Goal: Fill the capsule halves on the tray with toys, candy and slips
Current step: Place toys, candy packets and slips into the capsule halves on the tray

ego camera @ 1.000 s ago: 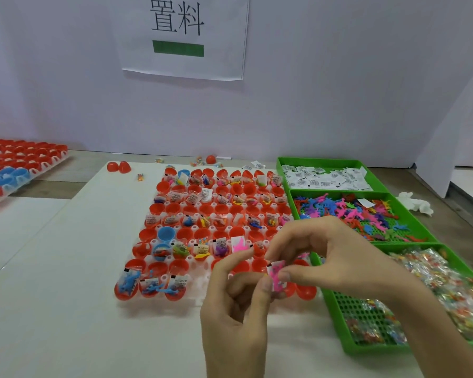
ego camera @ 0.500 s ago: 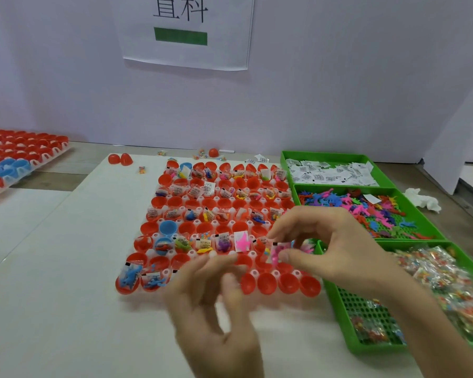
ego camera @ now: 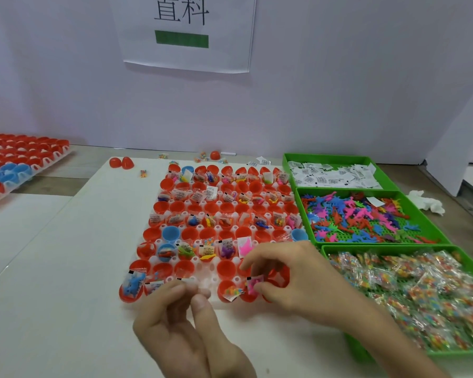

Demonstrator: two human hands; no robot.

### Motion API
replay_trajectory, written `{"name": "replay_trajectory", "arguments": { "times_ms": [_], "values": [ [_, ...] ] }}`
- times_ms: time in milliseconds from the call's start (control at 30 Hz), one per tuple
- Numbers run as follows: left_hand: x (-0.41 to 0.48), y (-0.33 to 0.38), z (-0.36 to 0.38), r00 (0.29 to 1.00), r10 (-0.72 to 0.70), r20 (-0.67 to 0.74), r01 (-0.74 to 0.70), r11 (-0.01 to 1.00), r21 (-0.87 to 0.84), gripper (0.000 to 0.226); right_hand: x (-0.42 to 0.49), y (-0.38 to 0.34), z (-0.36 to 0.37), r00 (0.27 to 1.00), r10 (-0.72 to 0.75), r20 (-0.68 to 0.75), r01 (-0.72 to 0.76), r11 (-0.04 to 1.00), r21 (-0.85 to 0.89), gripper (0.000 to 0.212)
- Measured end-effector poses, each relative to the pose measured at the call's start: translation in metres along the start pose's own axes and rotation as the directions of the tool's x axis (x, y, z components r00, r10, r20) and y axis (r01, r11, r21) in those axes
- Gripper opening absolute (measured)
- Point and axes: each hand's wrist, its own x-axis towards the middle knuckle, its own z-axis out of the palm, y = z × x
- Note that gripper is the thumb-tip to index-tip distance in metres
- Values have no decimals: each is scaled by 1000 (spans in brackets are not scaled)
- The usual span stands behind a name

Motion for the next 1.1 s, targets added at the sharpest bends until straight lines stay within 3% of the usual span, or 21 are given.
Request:
{"name": "replay_trajectory", "arguments": {
  "times_ms": [233, 367, 667, 867, 1100],
  "values": [
    [2, 2, 4, 997, 37, 67, -40, 998, 57, 41, 1, 1, 2, 1000, 4, -2, -4, 1000, -3, 28],
    [0, -2, 6, 997, 41, 69, -48, 994, 101, 52, 2, 3, 3, 1000, 7, 17, -7, 1000, 1, 25],
    [-1, -3, 8, 995, 5, 104, -15, 996, 89, 31, 2, 0, 6, 996, -52, 74, 62, 989, -135, 25],
    [-5, -2, 7, 987, 34, 160, -61, 984, 167, 59, 0, 1, 5, 994, -65, 90, 80, 981, -176, 26],
    [-5, 3, 5, 987, 1, 161, -31, 983, 181, 58, -1, 1, 2, 991, -42, 126, 73, 966, -248, 34]
  ]
}}
